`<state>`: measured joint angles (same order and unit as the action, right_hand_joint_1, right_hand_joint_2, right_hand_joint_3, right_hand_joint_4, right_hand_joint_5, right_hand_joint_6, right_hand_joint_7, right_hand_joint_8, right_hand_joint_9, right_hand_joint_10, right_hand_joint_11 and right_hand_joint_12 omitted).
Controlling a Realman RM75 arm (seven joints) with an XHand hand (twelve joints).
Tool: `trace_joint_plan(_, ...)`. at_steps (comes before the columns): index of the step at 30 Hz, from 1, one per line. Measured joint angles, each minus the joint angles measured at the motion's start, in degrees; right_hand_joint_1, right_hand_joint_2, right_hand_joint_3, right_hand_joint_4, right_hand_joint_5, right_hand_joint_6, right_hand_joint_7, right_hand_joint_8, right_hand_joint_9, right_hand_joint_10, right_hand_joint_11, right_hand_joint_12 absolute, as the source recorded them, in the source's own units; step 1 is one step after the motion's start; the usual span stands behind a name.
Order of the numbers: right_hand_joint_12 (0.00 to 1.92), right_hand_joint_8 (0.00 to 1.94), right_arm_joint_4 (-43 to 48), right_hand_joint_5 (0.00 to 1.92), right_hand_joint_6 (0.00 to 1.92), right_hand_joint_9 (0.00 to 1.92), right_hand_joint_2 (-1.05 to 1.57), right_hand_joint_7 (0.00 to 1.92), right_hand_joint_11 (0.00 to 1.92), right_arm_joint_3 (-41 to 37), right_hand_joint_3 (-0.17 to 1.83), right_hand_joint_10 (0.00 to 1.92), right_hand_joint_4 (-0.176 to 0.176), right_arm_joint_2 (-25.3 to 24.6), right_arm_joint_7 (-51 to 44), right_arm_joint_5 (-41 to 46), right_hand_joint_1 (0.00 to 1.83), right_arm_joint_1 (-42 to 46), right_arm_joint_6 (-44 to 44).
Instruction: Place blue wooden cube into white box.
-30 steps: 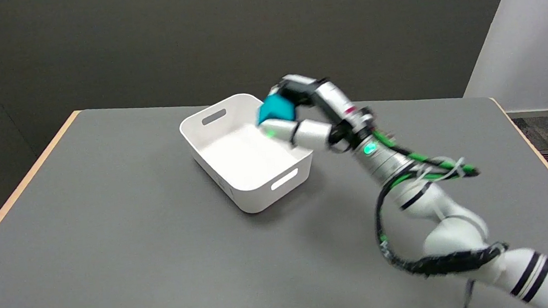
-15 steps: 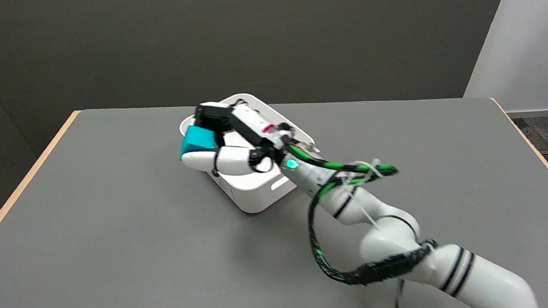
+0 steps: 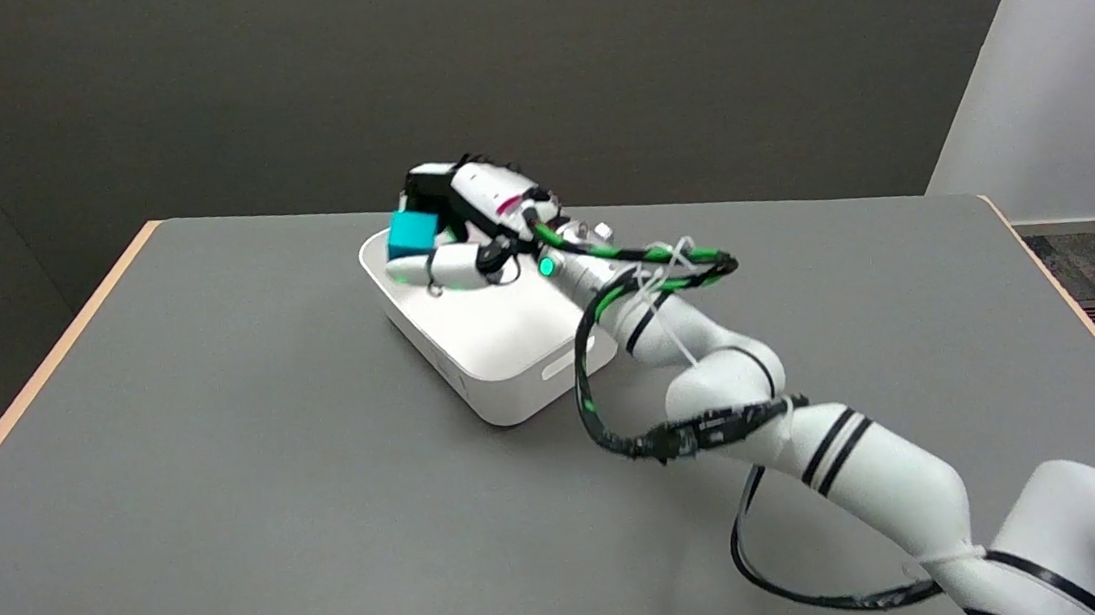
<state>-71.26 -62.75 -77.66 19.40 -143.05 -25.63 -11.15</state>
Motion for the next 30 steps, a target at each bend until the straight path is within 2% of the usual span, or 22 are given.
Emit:
trace_joint_plan(9,1.92,1.9,3.85,0.71,1.5,0.82,1.04,0.86,0.31,-3.74,0.49,1.92,-0.108,0.45,-7.74,-0.22,1.03,-2.65,1.06)
trace_joint_plan(21,1.92,1.91,3.33,0.7,1.51,0.8,1.05,0.84,0.26,-4.7,0.47,1.92,-0.11,1.8,-12.05,-0.1,1.03,0.77,3.82)
trace_joint_plan(23,1.92,1.74,3.82,0.61,1.62,0.74,1.09,0.67,0.18,-4.74,0.5,1.92,-0.166,1.94,-12.42,-0.07,1.13,1.09,3.98)
trace_joint_plan(25,1.92,1.87,4.7,0.48,1.56,0.47,1.35,0.6,0.04,-4.86,0.09,1.92,-0.176,2.07,-12.79,0.01,1.12,1.29,4.03)
trace_joint_plan(26,1.92,1.85,5.14,0.44,1.4,0.37,1.25,0.54,0.0,-4.94,0.19,1.92,-0.162,2.14,-12.96,0.09,1.08,1.34,4.03)
trace_joint_plan(27,1.92,1.72,5.54,0.43,1.14,0.32,0.91,0.45,0.0,-5.02,0.66,1.92,-0.135,2.2,-13.07,0.14,1.01,1.36,4.03)
trace_joint_plan(28,1.84,1.42,5.88,0.38,0.89,0.3,0.74,0.39,0.04,-5.11,0.88,1.71,-0.113,2.28,-13.23,0.28,0.92,1.41,4.03)
trace_joint_plan(30,1.57,0.62,6.35,0.2,0.47,0.29,0.68,0.31,0.16,-5.23,0.87,1.01,-0.078,2.49,-13.49,0.64,0.71,1.5,4.03)
